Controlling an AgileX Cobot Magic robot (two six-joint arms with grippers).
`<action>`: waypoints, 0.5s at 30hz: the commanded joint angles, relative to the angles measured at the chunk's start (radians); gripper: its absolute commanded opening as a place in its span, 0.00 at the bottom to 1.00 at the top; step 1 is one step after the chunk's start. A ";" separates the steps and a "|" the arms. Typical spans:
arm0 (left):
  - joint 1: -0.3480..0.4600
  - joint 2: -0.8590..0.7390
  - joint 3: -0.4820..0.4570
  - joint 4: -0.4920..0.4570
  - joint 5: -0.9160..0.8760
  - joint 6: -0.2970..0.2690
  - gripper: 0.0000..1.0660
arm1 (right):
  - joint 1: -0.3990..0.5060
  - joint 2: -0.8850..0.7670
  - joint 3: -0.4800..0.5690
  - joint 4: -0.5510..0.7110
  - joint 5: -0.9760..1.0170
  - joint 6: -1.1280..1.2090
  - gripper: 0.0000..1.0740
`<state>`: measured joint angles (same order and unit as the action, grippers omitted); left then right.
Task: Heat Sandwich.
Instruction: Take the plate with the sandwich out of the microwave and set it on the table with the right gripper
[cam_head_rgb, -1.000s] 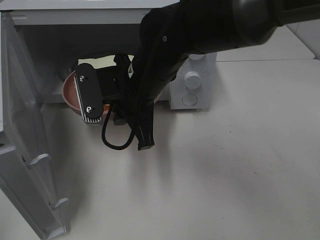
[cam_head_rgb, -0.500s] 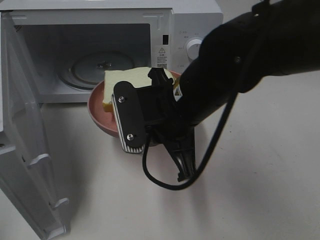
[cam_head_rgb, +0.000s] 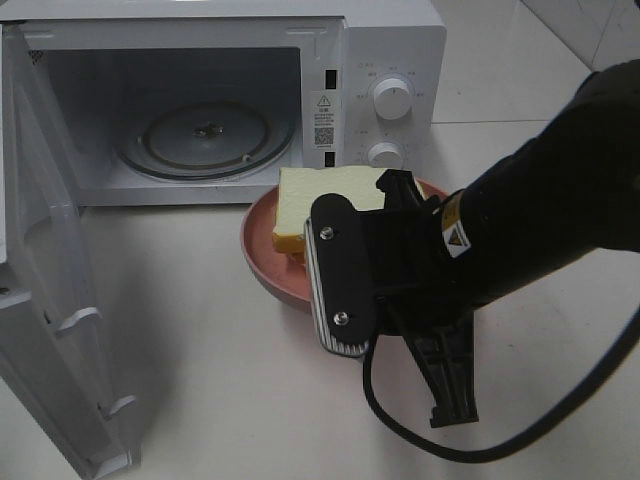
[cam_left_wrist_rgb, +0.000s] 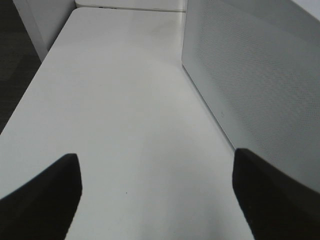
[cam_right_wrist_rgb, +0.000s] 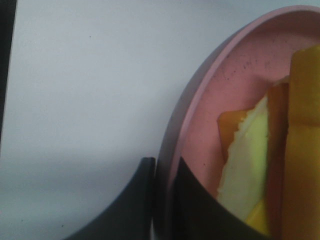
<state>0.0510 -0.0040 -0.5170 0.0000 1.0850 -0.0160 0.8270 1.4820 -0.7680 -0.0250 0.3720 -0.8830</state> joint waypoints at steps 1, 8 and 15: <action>0.004 -0.006 0.002 -0.006 -0.017 -0.002 0.73 | 0.002 -0.047 0.031 -0.092 -0.029 0.116 0.00; 0.004 -0.006 0.002 -0.006 -0.017 -0.002 0.73 | 0.002 -0.107 0.072 -0.302 0.069 0.449 0.00; 0.004 -0.006 0.002 -0.006 -0.017 -0.002 0.73 | -0.001 -0.139 0.107 -0.439 0.135 0.675 0.00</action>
<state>0.0510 -0.0040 -0.5170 0.0000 1.0850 -0.0160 0.8270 1.3570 -0.6610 -0.4190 0.5100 -0.2450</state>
